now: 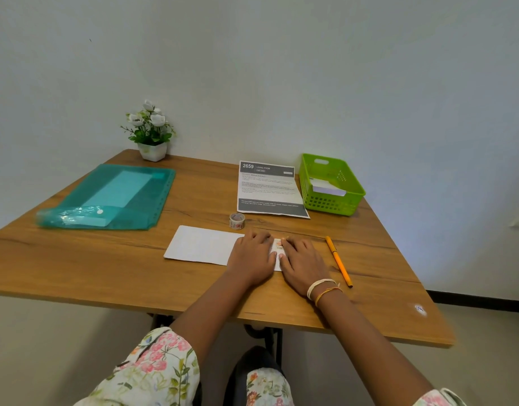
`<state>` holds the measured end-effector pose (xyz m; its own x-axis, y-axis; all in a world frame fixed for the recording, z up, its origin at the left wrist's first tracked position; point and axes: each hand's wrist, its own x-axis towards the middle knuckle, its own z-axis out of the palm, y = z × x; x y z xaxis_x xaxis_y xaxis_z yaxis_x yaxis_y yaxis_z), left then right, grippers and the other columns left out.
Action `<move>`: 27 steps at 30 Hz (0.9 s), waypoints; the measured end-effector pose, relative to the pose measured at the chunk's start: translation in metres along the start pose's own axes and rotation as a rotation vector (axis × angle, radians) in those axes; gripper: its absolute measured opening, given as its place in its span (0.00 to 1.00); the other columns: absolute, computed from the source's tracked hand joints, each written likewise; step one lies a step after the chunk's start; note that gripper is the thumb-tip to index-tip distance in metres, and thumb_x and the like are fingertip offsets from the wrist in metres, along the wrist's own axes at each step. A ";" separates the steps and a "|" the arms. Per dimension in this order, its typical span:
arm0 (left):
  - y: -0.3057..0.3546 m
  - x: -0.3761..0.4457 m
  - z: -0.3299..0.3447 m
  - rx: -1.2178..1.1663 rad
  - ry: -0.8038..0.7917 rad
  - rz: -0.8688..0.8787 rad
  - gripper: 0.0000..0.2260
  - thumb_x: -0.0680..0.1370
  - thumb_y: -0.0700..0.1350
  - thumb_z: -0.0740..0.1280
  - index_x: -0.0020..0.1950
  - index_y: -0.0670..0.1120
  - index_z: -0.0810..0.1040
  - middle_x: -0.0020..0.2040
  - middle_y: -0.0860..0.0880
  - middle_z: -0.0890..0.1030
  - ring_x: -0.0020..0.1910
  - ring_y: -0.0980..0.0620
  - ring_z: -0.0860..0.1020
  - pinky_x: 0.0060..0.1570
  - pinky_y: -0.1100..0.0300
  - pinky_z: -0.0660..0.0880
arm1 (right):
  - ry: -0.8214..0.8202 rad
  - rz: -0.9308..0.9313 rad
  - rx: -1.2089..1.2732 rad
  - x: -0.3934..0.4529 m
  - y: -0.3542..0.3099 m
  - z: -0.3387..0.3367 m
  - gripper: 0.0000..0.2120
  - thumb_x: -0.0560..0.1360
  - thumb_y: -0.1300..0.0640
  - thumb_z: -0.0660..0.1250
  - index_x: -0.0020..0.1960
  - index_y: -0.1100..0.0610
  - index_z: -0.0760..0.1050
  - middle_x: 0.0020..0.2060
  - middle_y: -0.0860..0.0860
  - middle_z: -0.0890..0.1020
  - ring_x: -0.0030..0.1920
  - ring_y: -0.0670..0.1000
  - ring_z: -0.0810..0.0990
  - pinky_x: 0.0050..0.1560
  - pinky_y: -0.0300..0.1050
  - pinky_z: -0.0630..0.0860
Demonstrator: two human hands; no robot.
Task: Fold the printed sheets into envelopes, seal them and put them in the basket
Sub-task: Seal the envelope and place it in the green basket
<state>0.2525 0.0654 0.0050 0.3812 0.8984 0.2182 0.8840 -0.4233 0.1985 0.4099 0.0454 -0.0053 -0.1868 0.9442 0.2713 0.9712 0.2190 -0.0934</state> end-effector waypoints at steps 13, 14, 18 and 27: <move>0.002 -0.007 -0.002 0.045 -0.066 -0.034 0.27 0.82 0.56 0.50 0.78 0.46 0.56 0.77 0.48 0.59 0.74 0.47 0.58 0.71 0.50 0.58 | -0.032 0.027 -0.036 0.000 -0.003 -0.001 0.28 0.77 0.44 0.46 0.74 0.54 0.63 0.69 0.51 0.69 0.66 0.52 0.67 0.64 0.47 0.68; 0.002 -0.006 -0.002 0.044 -0.067 -0.036 0.27 0.82 0.56 0.50 0.78 0.46 0.56 0.77 0.48 0.59 0.74 0.47 0.58 0.71 0.50 0.57 | -0.029 0.028 -0.030 0.000 -0.003 -0.001 0.28 0.77 0.44 0.46 0.74 0.54 0.63 0.69 0.51 0.69 0.66 0.52 0.67 0.64 0.47 0.68; 0.002 -0.006 -0.002 0.047 -0.065 -0.031 0.27 0.82 0.56 0.50 0.78 0.46 0.56 0.78 0.48 0.59 0.74 0.48 0.58 0.71 0.51 0.57 | -0.022 -0.010 -0.040 -0.001 -0.002 -0.003 0.26 0.77 0.46 0.48 0.74 0.46 0.61 0.67 0.51 0.70 0.64 0.53 0.68 0.61 0.48 0.70; 0.001 -0.006 -0.001 0.037 -0.059 -0.031 0.27 0.82 0.56 0.49 0.78 0.46 0.56 0.78 0.48 0.59 0.74 0.48 0.58 0.71 0.50 0.58 | 0.098 -0.008 0.110 -0.005 -0.005 -0.006 0.18 0.77 0.46 0.57 0.62 0.47 0.78 0.56 0.52 0.78 0.56 0.52 0.74 0.53 0.49 0.74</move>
<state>0.2509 0.0598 0.0046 0.3677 0.9168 0.1556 0.9047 -0.3914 0.1685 0.4073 0.0380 -0.0009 -0.1736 0.9150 0.3642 0.9468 0.2568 -0.1938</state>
